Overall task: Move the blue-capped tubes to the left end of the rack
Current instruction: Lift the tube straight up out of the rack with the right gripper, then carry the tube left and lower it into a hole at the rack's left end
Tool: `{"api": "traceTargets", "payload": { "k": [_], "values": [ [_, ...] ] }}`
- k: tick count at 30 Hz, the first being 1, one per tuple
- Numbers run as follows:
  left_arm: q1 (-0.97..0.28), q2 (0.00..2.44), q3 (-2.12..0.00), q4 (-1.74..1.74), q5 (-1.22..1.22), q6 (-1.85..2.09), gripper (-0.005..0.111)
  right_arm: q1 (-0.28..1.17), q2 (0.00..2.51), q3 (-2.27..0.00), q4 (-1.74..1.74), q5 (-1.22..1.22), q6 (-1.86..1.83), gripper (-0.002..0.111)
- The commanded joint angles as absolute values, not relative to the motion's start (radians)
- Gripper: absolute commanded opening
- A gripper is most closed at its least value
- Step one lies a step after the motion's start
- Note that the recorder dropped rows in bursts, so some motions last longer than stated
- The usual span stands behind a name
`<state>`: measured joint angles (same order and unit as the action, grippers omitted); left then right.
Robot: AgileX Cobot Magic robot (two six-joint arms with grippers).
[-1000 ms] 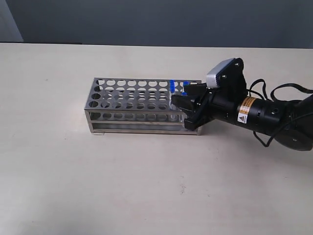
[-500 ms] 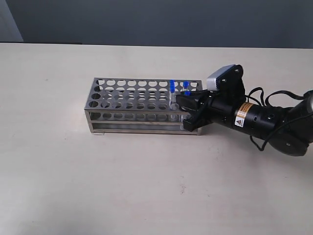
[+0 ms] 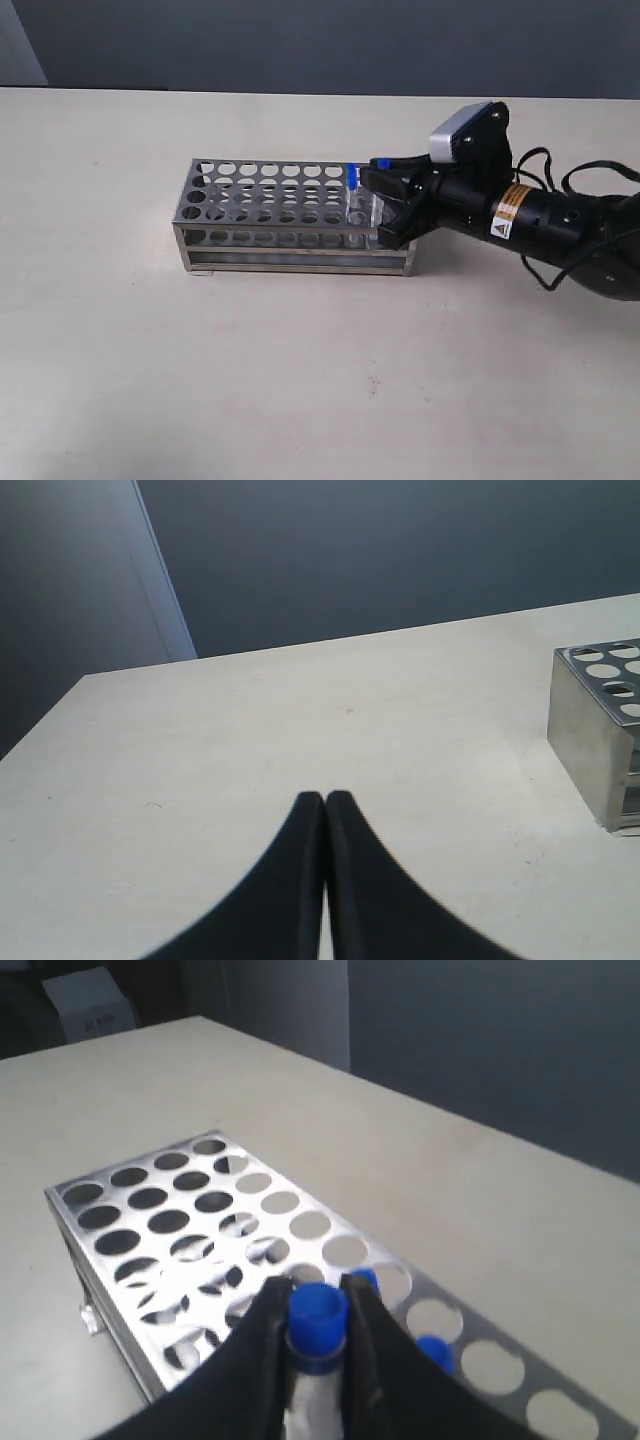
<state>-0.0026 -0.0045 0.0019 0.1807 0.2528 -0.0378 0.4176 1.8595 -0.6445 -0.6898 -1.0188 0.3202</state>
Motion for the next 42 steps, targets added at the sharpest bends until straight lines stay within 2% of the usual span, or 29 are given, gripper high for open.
{"api": "traceTargets", "payload": {
  "k": [1, 7, 11, 22, 32, 42],
  "values": [
    [-0.011, 0.0, 0.0, 0.181, 0.239, -0.041, 0.0, 0.419, 1.717, -0.66, -0.713, -0.933, 0.345, -0.001],
    [-0.011, 0.0, 0.0, 0.181, 0.239, -0.041, 0.0, 0.421, 1.588, -0.75, -0.754, -0.84, 0.466, -0.001],
    [-0.011, 0.0, 0.0, 0.181, 0.239, -0.041, 0.0, 0.475, 1.603, -0.862, -0.826, -0.793, 0.558, -0.001],
    [-0.011, 0.0, 0.0, 0.181, 0.239, -0.041, 0.0, 0.677, 1.895, -1.238, -0.838, -0.68, 0.605, -0.001],
    [-0.011, 0.0, 0.0, 0.181, 0.239, -0.041, 0.0, 0.728, 2.154, -1.469, -0.836, -0.665, 0.614, -0.001],
    [-0.011, 0.0, 0.0, 0.181, 0.239, -0.041, 0.0, 0.743, 2.269, -1.56, -0.845, -0.626, 0.671, -0.001]
  ]
}}
